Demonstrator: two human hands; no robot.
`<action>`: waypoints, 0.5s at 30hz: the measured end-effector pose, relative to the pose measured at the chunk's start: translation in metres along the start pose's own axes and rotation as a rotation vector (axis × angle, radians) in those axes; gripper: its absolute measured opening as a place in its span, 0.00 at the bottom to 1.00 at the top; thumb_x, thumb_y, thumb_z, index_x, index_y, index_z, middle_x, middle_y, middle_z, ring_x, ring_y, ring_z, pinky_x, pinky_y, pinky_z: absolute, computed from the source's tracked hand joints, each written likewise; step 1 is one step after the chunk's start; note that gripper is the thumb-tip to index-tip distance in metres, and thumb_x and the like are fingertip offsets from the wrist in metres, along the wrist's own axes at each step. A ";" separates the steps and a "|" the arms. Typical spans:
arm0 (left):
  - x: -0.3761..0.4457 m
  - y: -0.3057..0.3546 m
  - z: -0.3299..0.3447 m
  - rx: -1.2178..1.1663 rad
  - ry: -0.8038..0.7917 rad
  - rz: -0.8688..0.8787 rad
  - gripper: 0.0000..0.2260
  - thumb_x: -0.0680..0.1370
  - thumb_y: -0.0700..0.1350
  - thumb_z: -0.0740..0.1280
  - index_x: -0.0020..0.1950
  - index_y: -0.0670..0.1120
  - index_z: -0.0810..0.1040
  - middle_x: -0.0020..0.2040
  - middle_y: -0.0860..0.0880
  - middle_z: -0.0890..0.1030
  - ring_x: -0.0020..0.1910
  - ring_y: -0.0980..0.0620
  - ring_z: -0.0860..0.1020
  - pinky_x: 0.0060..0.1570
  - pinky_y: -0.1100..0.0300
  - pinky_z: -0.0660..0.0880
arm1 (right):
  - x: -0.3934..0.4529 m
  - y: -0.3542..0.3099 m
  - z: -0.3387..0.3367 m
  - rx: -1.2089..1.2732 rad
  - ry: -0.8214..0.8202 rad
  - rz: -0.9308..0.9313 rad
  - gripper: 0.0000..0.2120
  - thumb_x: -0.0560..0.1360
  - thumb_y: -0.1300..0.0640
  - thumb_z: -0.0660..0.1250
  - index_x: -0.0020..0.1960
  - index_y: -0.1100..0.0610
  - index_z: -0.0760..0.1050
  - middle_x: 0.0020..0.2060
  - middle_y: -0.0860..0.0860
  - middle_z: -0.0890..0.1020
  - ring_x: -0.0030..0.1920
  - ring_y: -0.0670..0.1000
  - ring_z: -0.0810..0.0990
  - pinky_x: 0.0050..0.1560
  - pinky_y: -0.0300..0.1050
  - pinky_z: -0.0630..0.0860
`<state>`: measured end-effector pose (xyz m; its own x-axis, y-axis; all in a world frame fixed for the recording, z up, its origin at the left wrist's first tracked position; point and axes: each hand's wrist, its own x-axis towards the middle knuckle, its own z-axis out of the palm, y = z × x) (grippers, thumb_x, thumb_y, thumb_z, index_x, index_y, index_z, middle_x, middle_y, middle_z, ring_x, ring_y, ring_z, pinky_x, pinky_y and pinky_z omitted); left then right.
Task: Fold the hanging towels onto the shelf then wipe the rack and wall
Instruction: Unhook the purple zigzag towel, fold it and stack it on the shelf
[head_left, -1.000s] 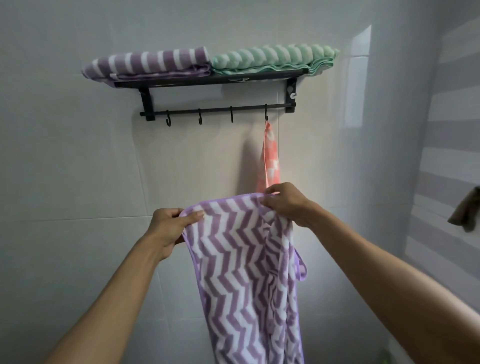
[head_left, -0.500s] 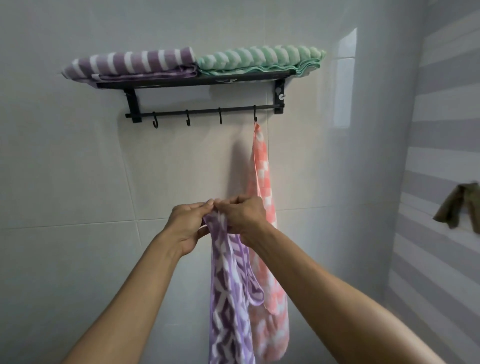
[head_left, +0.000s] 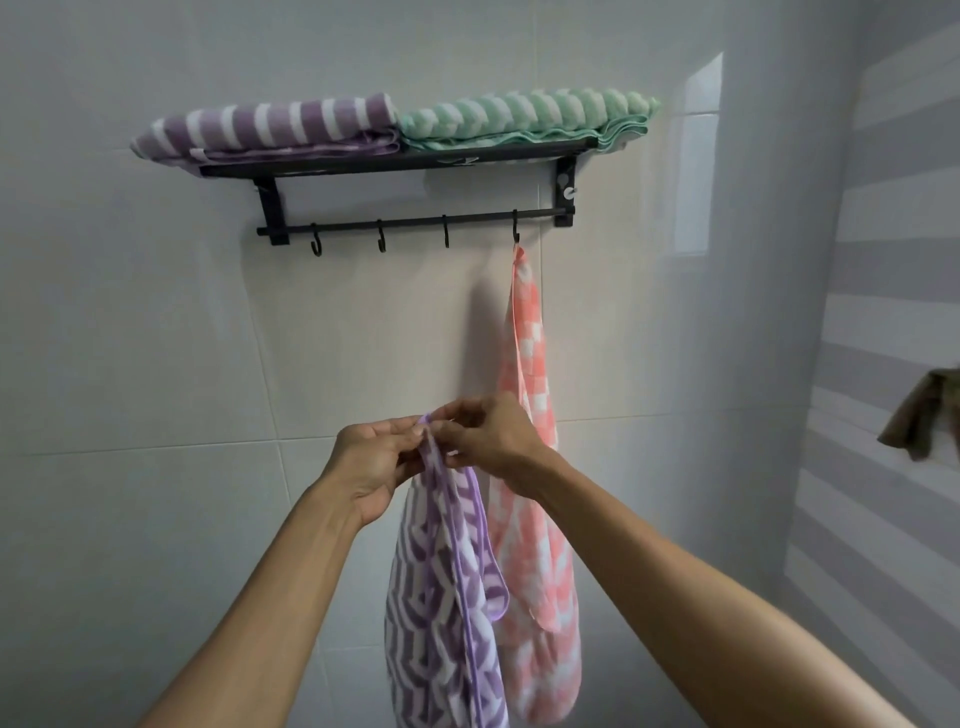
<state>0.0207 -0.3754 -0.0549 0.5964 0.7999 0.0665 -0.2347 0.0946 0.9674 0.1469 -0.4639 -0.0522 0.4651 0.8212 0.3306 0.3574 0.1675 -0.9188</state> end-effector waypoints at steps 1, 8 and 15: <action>-0.001 -0.001 0.000 -0.003 -0.011 -0.005 0.08 0.80 0.30 0.63 0.52 0.34 0.81 0.40 0.40 0.86 0.37 0.47 0.85 0.37 0.58 0.83 | 0.000 0.002 0.001 -0.058 0.027 -0.045 0.07 0.75 0.60 0.75 0.49 0.63 0.83 0.34 0.55 0.85 0.34 0.54 0.85 0.39 0.45 0.84; -0.002 -0.007 -0.006 -0.024 -0.094 -0.016 0.09 0.81 0.31 0.61 0.53 0.34 0.82 0.47 0.38 0.85 0.41 0.48 0.85 0.40 0.60 0.82 | 0.009 0.005 0.001 -0.472 0.082 -0.219 0.11 0.76 0.50 0.73 0.41 0.57 0.81 0.37 0.48 0.81 0.37 0.46 0.79 0.39 0.40 0.76; 0.000 0.001 -0.008 0.071 -0.185 0.059 0.11 0.77 0.28 0.65 0.57 0.35 0.82 0.52 0.38 0.85 0.49 0.46 0.83 0.52 0.58 0.82 | 0.020 0.002 -0.001 -0.492 0.069 -0.205 0.11 0.79 0.51 0.71 0.39 0.51 0.78 0.33 0.46 0.81 0.36 0.48 0.81 0.39 0.46 0.80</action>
<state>0.0149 -0.3708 -0.0561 0.7157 0.6797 0.1608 -0.2228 0.0040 0.9749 0.1578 -0.4475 -0.0473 0.3920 0.7580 0.5213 0.7762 0.0316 -0.6296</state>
